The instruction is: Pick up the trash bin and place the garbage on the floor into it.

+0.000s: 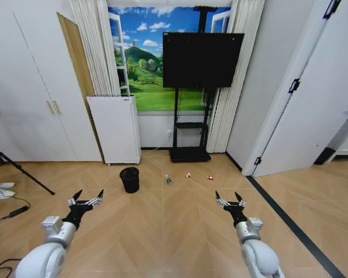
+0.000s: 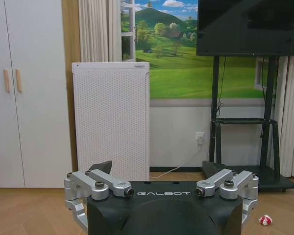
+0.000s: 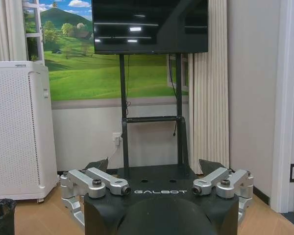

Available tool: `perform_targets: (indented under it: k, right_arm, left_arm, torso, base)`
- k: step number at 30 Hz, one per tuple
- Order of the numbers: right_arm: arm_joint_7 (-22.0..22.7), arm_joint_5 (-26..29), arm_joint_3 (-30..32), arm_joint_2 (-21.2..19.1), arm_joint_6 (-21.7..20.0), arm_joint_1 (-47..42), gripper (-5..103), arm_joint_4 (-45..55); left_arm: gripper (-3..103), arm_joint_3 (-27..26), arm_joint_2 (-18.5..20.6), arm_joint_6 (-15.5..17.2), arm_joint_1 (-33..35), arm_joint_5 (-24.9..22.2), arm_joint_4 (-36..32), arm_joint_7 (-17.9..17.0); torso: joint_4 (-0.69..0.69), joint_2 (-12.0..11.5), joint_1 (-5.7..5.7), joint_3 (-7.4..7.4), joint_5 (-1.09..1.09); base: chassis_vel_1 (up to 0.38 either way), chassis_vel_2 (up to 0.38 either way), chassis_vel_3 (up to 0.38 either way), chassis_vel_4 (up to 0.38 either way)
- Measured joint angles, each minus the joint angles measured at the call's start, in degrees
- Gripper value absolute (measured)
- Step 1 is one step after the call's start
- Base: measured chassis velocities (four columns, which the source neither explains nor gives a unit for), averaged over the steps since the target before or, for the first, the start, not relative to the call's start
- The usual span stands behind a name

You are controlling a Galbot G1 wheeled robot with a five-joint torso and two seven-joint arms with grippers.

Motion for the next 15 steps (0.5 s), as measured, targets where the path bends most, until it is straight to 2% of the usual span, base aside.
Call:
perform_targets:
  k: [15]
  right_arm:
    - [0.16,0.09,0.49,0.08,0.04,-0.3,100,0.04]
  left_arm:
    - [100,0.38,0.09,-0.02,-0.08,0.03,0.23,0.03]
  torso:
    - [0.0,0.0,0.0,0.0,0.0]
  base:
    - [0.0,0.0,0.0,0.0]
